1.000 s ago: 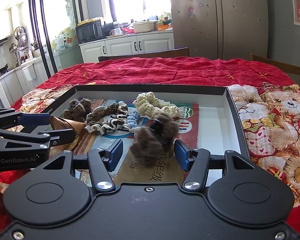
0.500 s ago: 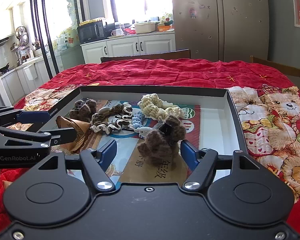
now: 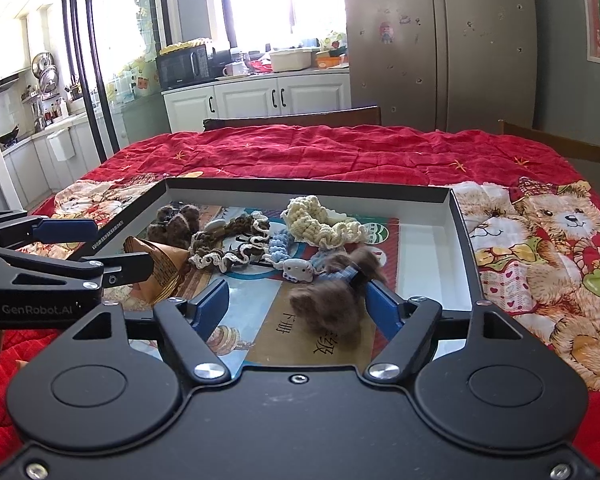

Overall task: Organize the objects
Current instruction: 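Withdraw both open tools up out of the black box, then close right tool on black-and-cream scrunchie while left tool lowers toward tan packet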

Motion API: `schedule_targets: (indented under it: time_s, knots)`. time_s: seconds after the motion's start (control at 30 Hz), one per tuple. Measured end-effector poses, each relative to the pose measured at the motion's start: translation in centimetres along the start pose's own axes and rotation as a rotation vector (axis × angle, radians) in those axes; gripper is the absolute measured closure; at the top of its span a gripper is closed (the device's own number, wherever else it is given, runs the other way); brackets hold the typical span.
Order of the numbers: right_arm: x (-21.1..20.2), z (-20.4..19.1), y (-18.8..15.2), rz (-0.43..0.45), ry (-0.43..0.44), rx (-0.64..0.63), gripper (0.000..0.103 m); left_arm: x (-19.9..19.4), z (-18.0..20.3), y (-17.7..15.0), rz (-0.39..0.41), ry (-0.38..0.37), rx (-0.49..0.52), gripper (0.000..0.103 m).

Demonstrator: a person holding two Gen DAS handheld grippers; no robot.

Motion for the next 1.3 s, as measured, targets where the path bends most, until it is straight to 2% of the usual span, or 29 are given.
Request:
schedule_targets:
  time_s: [0.63, 1.3]
  knots:
    - [-2.7, -0.1, 0.8, 0.039, -0.001, -0.014, 0.028, -2.6, -0.1, 0.7, 0.034, 0.010, 0.017, 0.017]
    - [-8.1, -2.0, 0.2, 0.091, 0.021, -0.083, 0.026, -8.1, -0.4, -0.4, 0.078, 0.023, 0.052, 0.015]
Point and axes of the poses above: each gripper's, at about its wrist camera, not at the fingertips, and x roughly the way its jaws point, z to its right, y to its top, the point moved 7 cm from there along x, roughly the way its jaws point, and after that the axes turned 4 degrees about -y, right-handed, at the moved point
